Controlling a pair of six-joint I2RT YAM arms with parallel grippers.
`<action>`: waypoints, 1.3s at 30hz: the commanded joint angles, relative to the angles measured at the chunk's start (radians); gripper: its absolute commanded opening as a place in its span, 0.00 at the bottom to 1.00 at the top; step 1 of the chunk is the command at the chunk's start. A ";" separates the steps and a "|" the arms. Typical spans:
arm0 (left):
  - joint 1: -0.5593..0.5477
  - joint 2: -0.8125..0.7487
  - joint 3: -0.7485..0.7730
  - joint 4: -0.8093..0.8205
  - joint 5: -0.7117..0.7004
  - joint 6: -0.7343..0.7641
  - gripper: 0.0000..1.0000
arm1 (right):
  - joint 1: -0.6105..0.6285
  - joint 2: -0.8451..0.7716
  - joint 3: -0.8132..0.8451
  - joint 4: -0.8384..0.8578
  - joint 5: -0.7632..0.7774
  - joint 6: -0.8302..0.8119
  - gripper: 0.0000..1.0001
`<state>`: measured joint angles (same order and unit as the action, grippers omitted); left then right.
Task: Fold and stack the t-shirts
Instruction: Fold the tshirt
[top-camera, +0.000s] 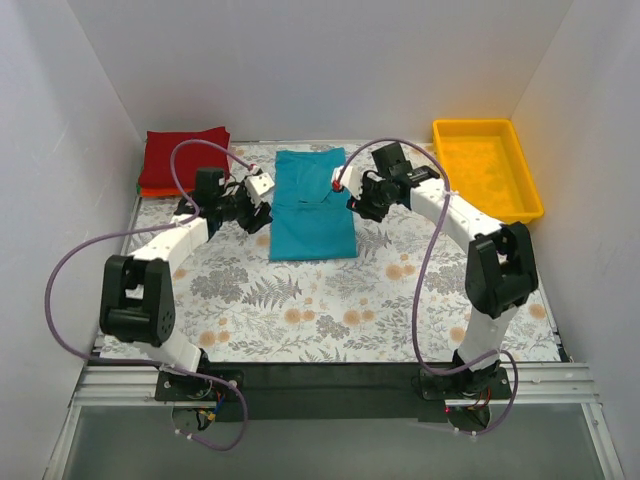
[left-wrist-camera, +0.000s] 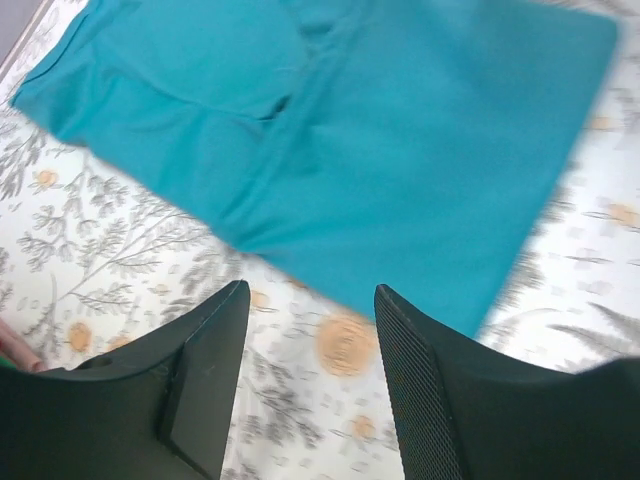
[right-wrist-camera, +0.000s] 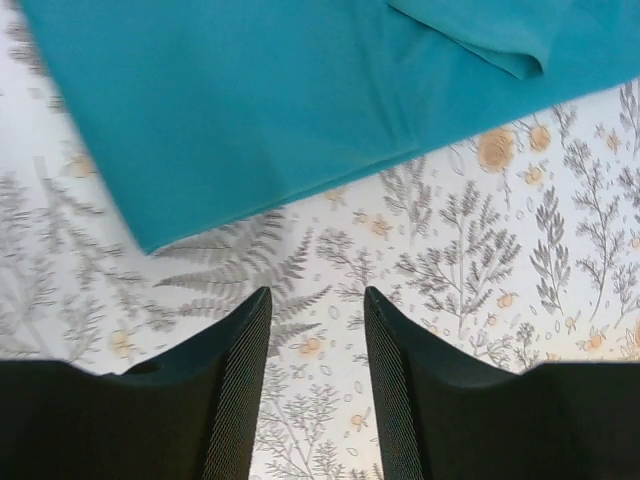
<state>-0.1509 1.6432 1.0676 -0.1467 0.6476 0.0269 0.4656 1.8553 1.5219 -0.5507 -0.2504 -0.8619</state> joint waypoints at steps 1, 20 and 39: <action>-0.015 -0.137 -0.133 -0.017 0.084 0.002 0.51 | 0.065 -0.085 -0.113 -0.009 -0.082 0.015 0.47; -0.105 -0.051 -0.324 0.085 -0.016 0.223 0.53 | 0.200 0.038 -0.301 0.193 0.072 -0.058 0.52; -0.111 -0.074 -0.144 -0.089 -0.031 0.219 0.00 | 0.137 -0.034 -0.172 0.053 0.042 -0.006 0.01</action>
<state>-0.2653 1.6577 0.8322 -0.1352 0.6075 0.2634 0.6510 1.8957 1.2537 -0.3874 -0.1741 -0.8898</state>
